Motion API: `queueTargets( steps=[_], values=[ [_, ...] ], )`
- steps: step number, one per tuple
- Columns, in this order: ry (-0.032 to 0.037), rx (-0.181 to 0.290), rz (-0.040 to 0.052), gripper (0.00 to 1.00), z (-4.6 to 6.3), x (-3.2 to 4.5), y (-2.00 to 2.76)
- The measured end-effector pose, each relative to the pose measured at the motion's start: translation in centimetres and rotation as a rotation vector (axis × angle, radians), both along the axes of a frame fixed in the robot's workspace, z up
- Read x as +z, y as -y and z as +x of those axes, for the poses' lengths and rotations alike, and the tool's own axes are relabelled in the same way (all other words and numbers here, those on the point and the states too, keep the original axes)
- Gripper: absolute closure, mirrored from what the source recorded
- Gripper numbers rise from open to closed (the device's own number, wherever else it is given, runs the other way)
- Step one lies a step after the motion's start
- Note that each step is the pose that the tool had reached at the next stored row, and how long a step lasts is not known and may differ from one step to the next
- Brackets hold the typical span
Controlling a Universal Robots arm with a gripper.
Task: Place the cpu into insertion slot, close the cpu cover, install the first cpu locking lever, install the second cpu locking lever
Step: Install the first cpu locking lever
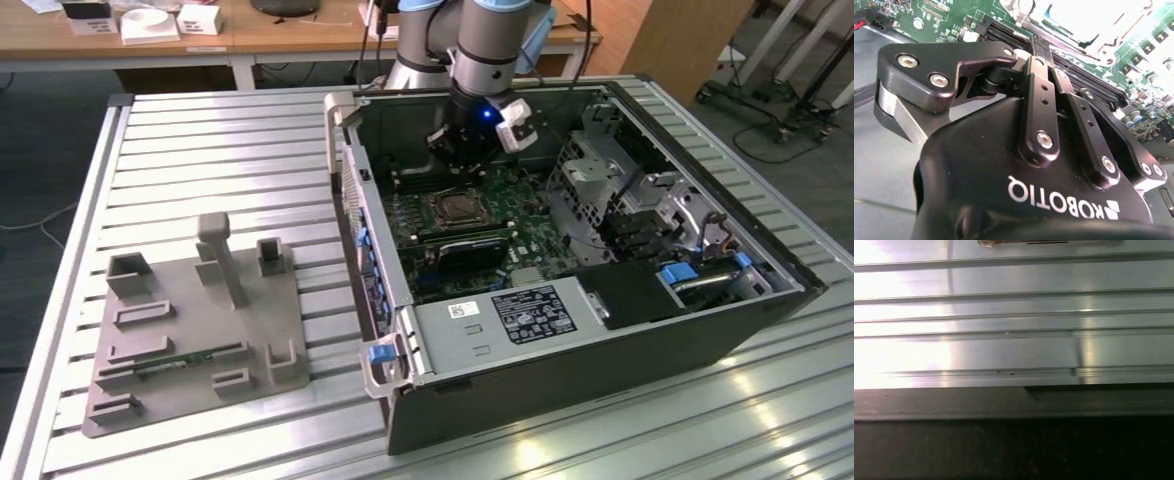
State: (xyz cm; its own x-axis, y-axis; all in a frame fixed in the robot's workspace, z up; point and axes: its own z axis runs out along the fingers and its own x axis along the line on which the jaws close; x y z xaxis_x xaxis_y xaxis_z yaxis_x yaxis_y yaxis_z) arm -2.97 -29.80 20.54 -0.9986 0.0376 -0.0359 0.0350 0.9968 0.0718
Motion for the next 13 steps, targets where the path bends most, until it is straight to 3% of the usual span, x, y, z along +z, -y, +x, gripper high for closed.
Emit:
queueTargets(
  steps=[13],
  values=[
    [0.0, 0.0, -0.0011, 0.9, 0.19, -0.15, 0.0]
  ],
)
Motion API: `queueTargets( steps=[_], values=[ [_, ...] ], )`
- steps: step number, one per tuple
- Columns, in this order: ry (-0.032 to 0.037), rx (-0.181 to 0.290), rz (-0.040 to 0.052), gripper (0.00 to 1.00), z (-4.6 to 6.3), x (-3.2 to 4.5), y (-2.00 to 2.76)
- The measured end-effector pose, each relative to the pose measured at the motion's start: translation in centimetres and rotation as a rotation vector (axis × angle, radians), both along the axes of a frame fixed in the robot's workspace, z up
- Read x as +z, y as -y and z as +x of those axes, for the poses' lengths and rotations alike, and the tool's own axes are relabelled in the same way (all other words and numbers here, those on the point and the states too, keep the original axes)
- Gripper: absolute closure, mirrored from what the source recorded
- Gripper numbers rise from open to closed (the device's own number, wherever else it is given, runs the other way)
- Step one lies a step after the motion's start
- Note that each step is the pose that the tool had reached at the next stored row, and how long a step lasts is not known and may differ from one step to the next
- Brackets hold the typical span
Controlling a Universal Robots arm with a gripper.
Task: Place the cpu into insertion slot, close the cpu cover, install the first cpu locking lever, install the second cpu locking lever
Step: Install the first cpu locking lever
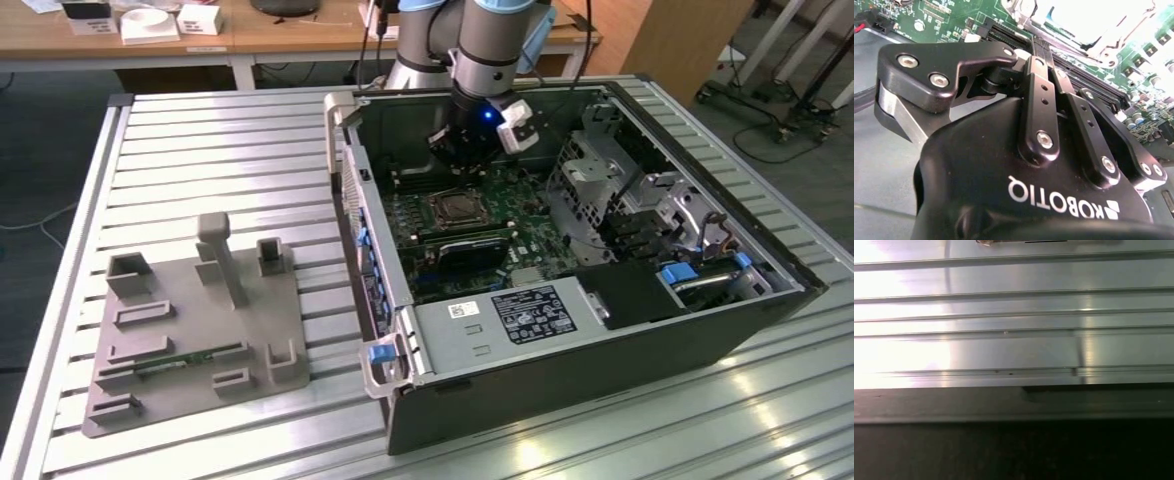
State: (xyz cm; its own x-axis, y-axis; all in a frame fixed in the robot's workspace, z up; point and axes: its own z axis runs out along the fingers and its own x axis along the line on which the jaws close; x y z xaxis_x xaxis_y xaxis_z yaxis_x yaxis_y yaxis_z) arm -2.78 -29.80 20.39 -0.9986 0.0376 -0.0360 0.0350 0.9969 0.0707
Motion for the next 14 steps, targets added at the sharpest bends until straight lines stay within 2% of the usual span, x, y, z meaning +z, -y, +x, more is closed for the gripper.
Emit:
queueTargets(
  steps=[14],
  values=[
    [-0.0001, 0.001, 0.0, 0.9, 0.09, -0.01, 0.0]
  ],
)
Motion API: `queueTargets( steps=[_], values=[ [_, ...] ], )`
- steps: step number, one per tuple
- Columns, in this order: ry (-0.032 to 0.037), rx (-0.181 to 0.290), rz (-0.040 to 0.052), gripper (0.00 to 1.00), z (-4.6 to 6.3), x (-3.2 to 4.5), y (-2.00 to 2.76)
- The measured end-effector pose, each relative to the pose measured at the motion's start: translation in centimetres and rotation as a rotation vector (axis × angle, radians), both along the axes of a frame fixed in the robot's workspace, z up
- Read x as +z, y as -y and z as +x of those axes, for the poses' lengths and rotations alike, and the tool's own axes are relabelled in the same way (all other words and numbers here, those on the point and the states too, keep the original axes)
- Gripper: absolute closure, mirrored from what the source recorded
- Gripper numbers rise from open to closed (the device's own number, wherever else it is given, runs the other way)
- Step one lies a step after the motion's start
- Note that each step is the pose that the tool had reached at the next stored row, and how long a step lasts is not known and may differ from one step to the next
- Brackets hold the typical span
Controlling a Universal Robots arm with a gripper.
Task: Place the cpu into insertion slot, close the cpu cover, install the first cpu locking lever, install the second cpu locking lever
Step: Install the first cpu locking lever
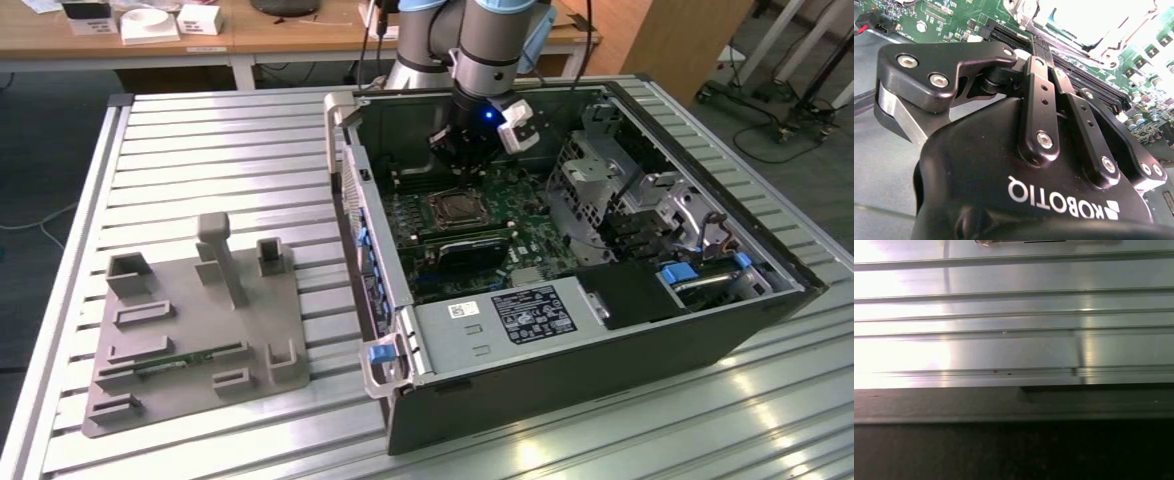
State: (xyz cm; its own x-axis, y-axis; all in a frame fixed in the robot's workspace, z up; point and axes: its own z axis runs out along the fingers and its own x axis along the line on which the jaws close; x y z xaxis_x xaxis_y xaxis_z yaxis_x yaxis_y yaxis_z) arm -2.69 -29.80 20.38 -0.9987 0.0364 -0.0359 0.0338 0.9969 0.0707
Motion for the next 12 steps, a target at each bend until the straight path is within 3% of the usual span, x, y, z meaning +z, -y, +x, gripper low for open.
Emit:
queueTargets(
  steps=[12],
  values=[
    [0.0, 0.017, 0.0, 0.9, -0.08, 0.0, 0.0]
  ],
)
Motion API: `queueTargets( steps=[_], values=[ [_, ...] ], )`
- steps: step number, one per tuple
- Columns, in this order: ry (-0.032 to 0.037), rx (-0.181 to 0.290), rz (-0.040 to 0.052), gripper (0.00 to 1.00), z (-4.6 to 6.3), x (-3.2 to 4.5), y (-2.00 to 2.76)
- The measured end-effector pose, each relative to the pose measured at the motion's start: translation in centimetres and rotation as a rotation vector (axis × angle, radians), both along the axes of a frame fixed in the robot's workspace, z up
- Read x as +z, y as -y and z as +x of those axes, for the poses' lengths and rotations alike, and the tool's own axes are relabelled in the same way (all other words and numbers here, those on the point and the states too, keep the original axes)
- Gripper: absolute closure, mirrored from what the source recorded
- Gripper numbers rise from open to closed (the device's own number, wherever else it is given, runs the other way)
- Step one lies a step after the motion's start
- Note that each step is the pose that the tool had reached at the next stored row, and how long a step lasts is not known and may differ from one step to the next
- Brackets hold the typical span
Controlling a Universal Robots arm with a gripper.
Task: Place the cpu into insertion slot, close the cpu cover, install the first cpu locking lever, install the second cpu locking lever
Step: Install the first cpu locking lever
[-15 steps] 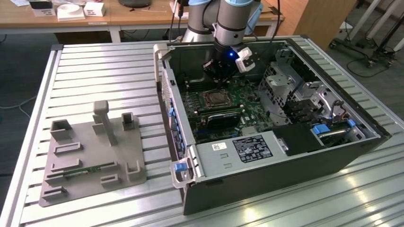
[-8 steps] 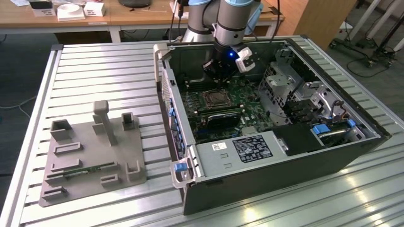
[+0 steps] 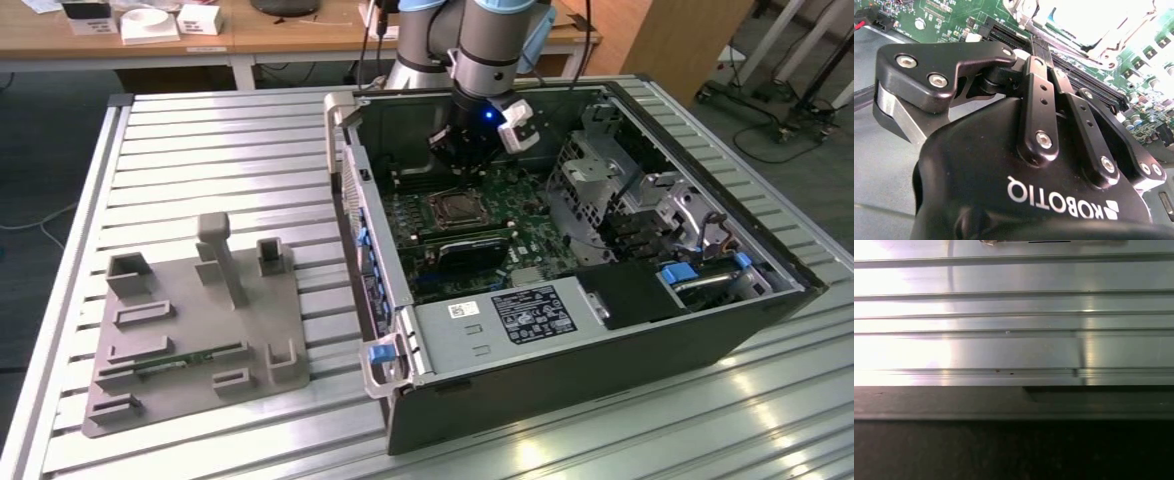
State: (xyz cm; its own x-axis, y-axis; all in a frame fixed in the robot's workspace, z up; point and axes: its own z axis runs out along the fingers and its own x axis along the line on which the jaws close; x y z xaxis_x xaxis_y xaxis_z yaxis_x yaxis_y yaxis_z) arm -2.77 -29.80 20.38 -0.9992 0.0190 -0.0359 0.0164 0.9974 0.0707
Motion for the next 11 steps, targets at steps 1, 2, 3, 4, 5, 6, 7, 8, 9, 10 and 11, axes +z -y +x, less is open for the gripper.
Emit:
queueTargets(
  steps=[1, 2, 3, 4, 5, 6, 7, 8, 9, 10, 11],
  values=[
    [0.0, 0.0, -0.0001, 0.9, 0.0, 0.0, 0.0],
    [0.0, 0.0, -0.0001, 0.9, 0.0, 0.0, 0.0],
    [0.0, 0.0, -0.0001, 0.9, 0.0, 0.0, 0.0],
    [0.0, 0.0, -0.0001, 0.9, 0.0, 0.0, 0.0],
    [-0.0001, 0.0, -0.0005, 0.9, 0.0, 0.0, 0.0],
    [0.0001, 0.0, -0.0015, 0.9, 0.0, -0.01, 0.0],
    [0.0001, 0.0, -0.0035, 0.9, 0.0, -0.02, 0.0],
    [0.0001, 0.0, -0.0066, 0.9, 0.0, -0.02, 0.0],
    [0.0001, 0.0, -0.0098, 0.9, 0.0, -0.02, 0.0],
    [0.0001, 0.0, -0.0117, 0.9, 0.0, -0.03, 0.0],
    [0.0001, 0.0, -0.0136, 0.9, 0.01, -0.04, 0.0]
  ],
)
